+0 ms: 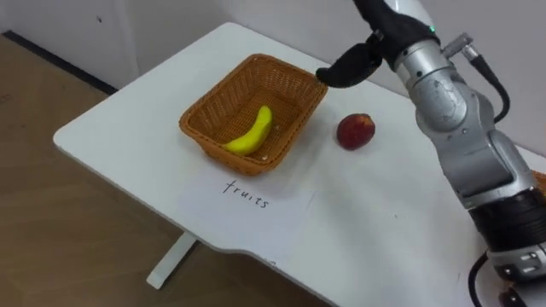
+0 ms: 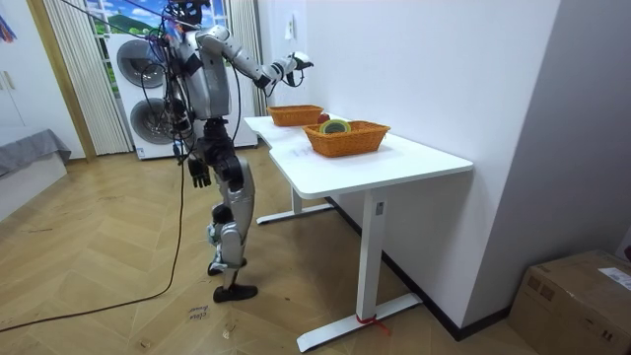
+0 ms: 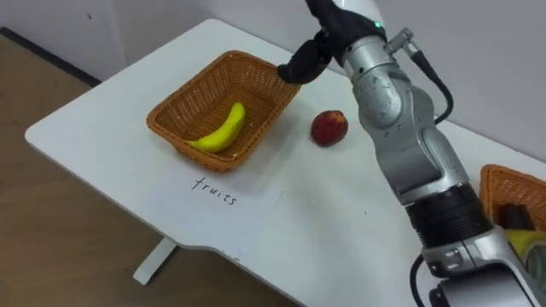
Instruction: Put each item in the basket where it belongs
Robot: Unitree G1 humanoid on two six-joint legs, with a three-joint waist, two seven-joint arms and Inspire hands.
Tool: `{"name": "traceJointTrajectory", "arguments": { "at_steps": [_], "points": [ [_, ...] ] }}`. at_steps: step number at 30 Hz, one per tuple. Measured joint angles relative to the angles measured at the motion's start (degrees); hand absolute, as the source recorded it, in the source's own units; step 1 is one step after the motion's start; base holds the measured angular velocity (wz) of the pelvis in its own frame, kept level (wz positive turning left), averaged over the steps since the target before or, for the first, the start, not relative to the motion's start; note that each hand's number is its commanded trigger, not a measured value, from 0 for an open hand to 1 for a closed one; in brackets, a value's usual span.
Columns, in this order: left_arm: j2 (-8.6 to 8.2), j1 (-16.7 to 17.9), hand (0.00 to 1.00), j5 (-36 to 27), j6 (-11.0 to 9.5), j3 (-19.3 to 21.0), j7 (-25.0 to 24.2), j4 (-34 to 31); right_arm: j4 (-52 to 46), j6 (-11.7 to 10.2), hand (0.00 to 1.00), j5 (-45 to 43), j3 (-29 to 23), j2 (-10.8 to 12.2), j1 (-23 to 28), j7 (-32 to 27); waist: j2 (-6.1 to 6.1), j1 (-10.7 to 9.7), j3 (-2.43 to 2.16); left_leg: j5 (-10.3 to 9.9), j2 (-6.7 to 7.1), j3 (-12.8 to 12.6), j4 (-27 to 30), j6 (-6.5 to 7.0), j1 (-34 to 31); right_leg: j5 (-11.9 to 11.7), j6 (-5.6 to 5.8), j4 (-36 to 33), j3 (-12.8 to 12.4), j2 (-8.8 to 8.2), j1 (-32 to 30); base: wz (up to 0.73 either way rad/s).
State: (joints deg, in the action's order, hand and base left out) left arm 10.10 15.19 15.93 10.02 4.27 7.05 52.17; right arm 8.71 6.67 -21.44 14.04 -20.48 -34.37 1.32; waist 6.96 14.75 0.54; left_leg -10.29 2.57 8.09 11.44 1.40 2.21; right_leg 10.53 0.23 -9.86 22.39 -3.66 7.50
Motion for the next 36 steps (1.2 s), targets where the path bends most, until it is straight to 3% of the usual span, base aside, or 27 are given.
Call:
{"name": "traceJointTrajectory", "arguments": {
  "at_steps": [7, 11, 19, 28, 36],
  "points": [
    [-0.12, -0.1, 0.00, 0.5, 0.4, 0.0, -1.4, -3.1, 0.8, 0.4, 0.00, 7.1, -4.2, -0.1, -0.1, -1.2, -0.61, -1.9, 0.04, -0.1, 0.06, -0.2, 0.2, 0.16, 0.5, 0.0, 0.00, -0.8, -0.4, -0.09, 0.3, 0.00],
    [-0.89, -0.7, 0.00, 0.5, 0.4, -0.2, -1.0, -3.1, 2.8, 0.4, 0.00, 12.1, -4.8, -0.1, -0.2, -2.1, -1.25, -2.1, 0.15, -0.1, 0.09, -0.2, 0.3, 0.28, 0.9, 0.0, 0.01, -0.8, -0.5, -0.21, 0.5, 0.00],
    [-1.26, 0.6, 0.00, 0.5, 0.6, -1.2, -0.9, -3.0, 6.7, 0.3, 0.00, 17.9, -5.3, -0.1, -0.2, -5.0, -1.64, -2.2, -0.09, 0.0, 0.00, -0.4, 0.3, 0.27, 0.1, 0.0, 0.04, -0.8, -0.2, -0.19, -0.1, 0.00],
    [-1.23, 1.3, 0.00, 0.5, 0.4, -1.3, -0.9, -2.0, 15.8, -0.6, 0.00, 34.4, -6.6, -0.1, -0.2, -10.0, -1.82, -2.8, -0.02, -0.1, 0.14, 0.0, 1.0, 0.33, -1.5, 0.0, 0.05, -0.7, 1.1, -0.29, -0.8, 0.07],
    [-1.59, 0.6, 0.00, 0.7, 0.4, -2.3, -0.1, -2.8, 22.4, -1.1, 0.00, 45.8, -8.6, -0.1, -1.0, -10.8, -3.92, -3.1, -0.28, 0.4, 0.15, 0.0, 2.2, 0.33, -6.1, -0.2, -0.04, -1.1, 1.3, -0.49, -4.9, 0.02]
  ]
}}
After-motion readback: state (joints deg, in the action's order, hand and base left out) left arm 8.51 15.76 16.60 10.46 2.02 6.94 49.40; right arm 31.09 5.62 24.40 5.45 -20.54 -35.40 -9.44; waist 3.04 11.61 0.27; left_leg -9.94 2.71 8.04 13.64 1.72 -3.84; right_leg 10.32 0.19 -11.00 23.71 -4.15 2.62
